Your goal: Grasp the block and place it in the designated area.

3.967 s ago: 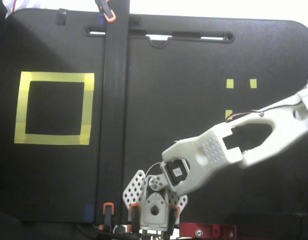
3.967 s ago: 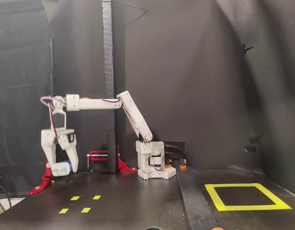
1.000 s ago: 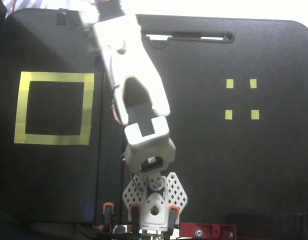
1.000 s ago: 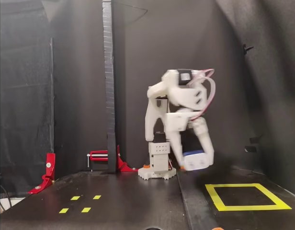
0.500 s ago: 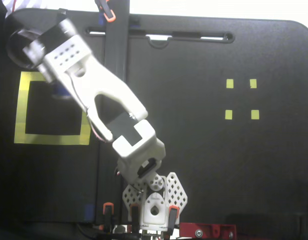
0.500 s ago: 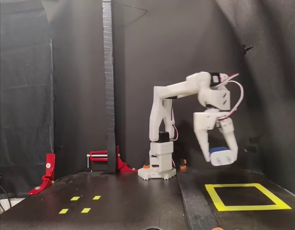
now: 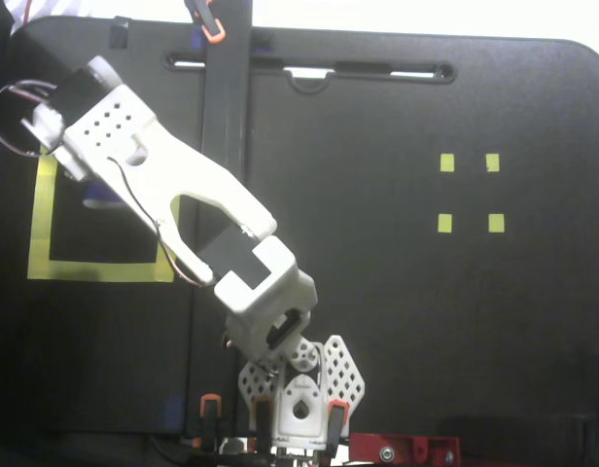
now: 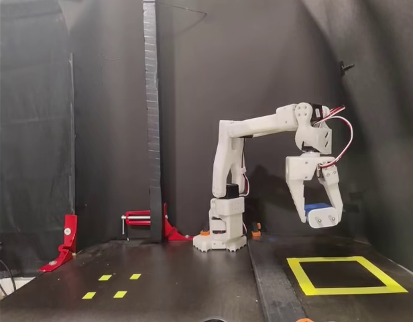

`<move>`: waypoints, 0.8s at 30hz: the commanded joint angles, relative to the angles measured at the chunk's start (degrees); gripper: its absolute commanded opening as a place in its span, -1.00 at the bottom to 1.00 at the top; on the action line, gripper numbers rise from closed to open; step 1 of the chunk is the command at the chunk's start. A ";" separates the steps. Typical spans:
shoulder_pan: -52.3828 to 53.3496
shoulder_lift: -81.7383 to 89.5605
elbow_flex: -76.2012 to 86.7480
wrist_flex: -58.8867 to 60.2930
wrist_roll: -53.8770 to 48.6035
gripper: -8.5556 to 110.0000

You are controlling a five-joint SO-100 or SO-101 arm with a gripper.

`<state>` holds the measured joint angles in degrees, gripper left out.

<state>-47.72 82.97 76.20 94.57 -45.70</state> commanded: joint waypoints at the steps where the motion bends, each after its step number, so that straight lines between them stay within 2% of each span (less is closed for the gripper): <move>1: -0.44 -0.35 -0.18 -1.05 0.62 -0.45; 24: -2.64 -19.42 -0.18 -10.20 1.85 -0.45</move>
<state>-50.36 63.46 76.29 84.81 -44.12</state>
